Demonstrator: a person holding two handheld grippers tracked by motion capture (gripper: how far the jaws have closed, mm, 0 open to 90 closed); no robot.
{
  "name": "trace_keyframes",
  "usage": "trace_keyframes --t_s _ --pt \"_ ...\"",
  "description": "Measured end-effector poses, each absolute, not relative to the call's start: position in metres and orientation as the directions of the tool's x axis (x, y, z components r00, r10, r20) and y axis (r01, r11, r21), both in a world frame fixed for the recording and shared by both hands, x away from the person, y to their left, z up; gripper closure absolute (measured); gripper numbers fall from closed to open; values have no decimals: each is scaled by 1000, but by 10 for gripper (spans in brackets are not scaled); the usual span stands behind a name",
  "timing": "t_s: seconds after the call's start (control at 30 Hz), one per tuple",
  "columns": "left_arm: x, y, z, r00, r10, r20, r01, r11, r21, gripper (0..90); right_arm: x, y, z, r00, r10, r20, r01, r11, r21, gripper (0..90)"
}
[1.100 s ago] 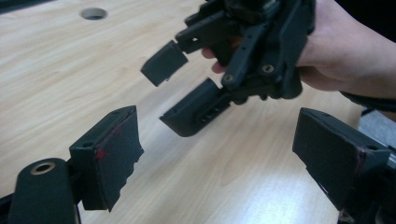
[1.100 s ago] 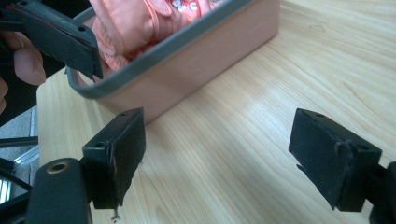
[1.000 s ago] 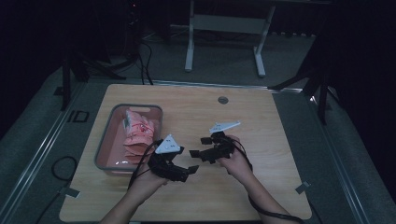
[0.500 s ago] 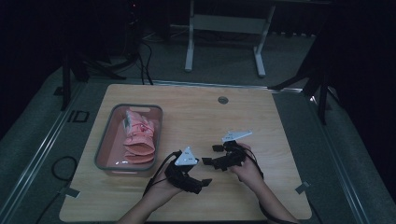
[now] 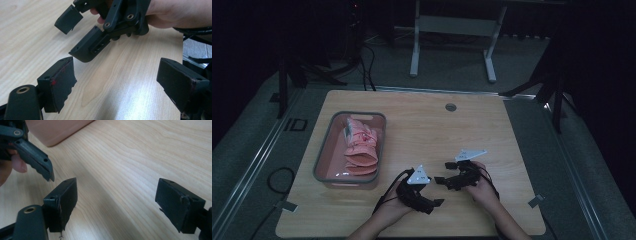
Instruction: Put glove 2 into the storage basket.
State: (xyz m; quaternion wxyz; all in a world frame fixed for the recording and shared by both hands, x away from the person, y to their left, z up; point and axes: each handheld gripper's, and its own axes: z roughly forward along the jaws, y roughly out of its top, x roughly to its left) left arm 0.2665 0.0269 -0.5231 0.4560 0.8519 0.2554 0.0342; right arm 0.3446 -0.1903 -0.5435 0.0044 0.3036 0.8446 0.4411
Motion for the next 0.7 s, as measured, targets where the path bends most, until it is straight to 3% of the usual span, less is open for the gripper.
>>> trace_keyframes --t_s 0.7 --pt "264 23 -541 879 440 -185 393 -448 803 152 341 -203 -556 -810 534 244 510 434 743 164"
